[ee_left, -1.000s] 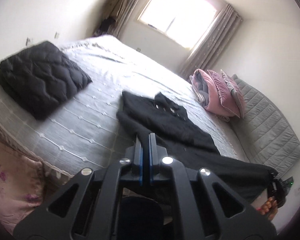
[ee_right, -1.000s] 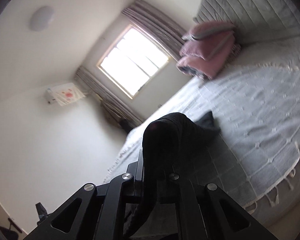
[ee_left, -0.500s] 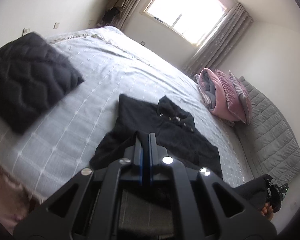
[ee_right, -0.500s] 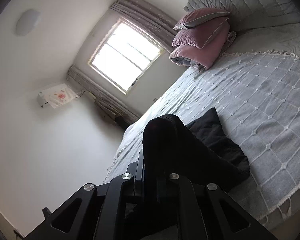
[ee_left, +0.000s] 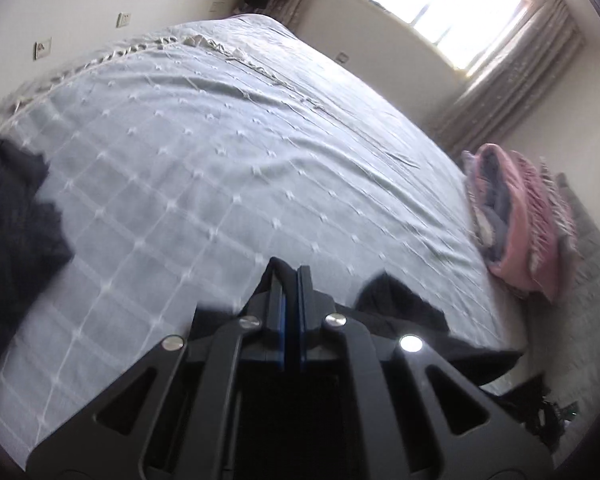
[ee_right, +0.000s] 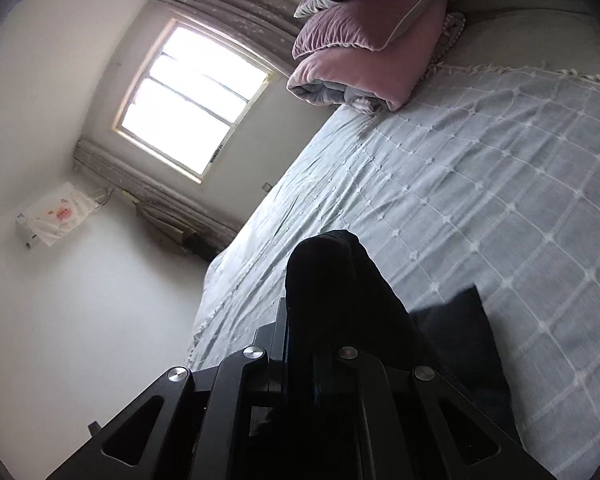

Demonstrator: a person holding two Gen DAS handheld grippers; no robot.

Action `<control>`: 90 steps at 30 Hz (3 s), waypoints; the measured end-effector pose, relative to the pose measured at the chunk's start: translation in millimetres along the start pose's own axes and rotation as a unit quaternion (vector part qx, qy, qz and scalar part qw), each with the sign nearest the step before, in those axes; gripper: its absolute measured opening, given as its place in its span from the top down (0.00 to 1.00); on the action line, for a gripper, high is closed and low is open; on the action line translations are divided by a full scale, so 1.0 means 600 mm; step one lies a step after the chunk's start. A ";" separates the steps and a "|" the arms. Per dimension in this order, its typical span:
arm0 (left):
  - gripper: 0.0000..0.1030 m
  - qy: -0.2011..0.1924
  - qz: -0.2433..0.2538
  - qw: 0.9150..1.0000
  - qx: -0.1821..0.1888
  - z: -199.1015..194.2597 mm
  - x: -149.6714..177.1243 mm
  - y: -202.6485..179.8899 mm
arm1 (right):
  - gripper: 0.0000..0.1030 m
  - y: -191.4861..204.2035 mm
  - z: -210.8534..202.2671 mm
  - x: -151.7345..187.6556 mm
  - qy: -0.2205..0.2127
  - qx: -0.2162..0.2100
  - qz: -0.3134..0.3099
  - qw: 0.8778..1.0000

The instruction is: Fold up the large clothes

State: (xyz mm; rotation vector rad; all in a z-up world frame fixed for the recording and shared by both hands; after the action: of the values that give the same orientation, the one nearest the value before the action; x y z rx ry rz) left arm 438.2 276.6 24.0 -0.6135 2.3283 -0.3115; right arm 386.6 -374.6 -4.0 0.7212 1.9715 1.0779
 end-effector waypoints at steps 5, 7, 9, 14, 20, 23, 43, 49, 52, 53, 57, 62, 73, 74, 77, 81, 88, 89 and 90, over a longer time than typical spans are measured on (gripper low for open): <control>0.94 0.071 0.009 0.992 -0.102 0.191 -0.012 -0.016 | 0.93 -0.011 0.186 -0.071 0.004 0.051 0.021 0.998; 0.93 0.096 -0.008 0.987 -0.127 0.253 0.009 0.001 | 0.93 -0.056 0.275 -0.065 0.035 0.109 0.031 0.993; 0.88 0.123 -0.023 0.985 -0.122 0.288 0.023 0.011 | 0.89 -0.103 0.318 -0.054 0.050 0.147 0.048 0.987; 0.75 0.155 -0.050 0.985 -0.048 0.268 0.005 0.031 | 0.80 -0.204 0.347 -0.049 0.098 0.131 0.174 0.971; 0.25 0.098 -0.121 0.986 0.054 0.166 -0.060 0.090 | 0.14 -0.153 0.247 -0.120 0.029 0.127 0.051 0.990; 0.25 0.102 0.006 0.995 0.018 0.170 -0.041 0.065 | 0.14 -0.124 0.248 -0.093 0.050 0.212 -0.122 0.968; 0.93 -0.005 0.132 0.990 -0.047 0.176 -0.033 -0.036 | 0.96 -0.067 0.287 -0.045 0.049 0.214 -0.208 0.953; 0.93 0.044 0.121 0.985 -0.111 0.314 0.023 -0.006 | 0.96 -0.075 0.353 -0.031 0.037 0.290 -0.212 0.933; 0.92 0.023 0.123 0.986 -0.112 0.325 0.045 0.001 | 0.96 -0.134 0.403 0.008 0.067 0.334 -0.227 0.912; 0.91 0.023 0.122 0.986 -0.109 0.322 0.045 0.003 | 0.96 -0.145 0.407 0.017 0.069 0.338 -0.224 0.912; 0.83 0.027 0.116 0.987 -0.109 0.322 0.043 0.010 | 0.93 -0.152 0.398 0.013 0.064 0.342 -0.216 0.912; 0.77 0.027 0.112 0.990 -0.083 0.256 0.020 0.002 | 0.66 -0.128 0.363 0.002 0.056 0.384 -0.225 0.894; 0.53 0.001 0.122 0.992 0.008 -0.035 0.222 0.019 | 0.28 -0.005 0.045 0.143 0.050 0.241 -0.149 0.958; 0.53 0.005 0.118 0.993 0.012 -0.041 0.236 0.024 | 0.28 -0.002 0.029 0.155 0.050 0.249 -0.145 0.956; 0.53 0.023 0.113 0.993 0.013 -0.051 0.278 0.037 | 0.28 -0.003 -0.037 0.208 0.045 0.241 -0.122 0.962; 0.53 0.038 0.133 0.989 -0.046 -0.040 0.319 0.066 | 0.28 -0.031 -0.043 0.260 0.064 0.259 -0.136 0.954; 0.59 0.035 0.106 0.990 -0.090 -0.001 0.345 0.098 | 0.27 -0.096 0.021 0.317 0.090 0.329 -0.199 0.919; 0.59 0.034 0.110 0.989 -0.095 0.000 0.346 0.095 | 0.27 -0.097 0.023 0.320 0.088 0.331 -0.206 0.917; 0.59 0.034 0.114 0.988 -0.099 0.002 0.347 0.094 | 0.27 -0.101 0.026 0.322 0.089 0.332 -0.208 0.916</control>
State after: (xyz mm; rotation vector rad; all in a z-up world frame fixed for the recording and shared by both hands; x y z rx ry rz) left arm 285.9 218.8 -117.5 -0.4292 2.4860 0.0044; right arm 286.6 -250.4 -129.6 0.5023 2.5287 0.2041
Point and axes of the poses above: each gripper's, at about its wrist camera, not at the fingertips, and z roughly the way its jaws point, y to its left, x to its underside, the point moved 3 cm from there along z, roughly the way its jaws point, and after that the axes turned 5 degrees about z, right-handed, at the moved point
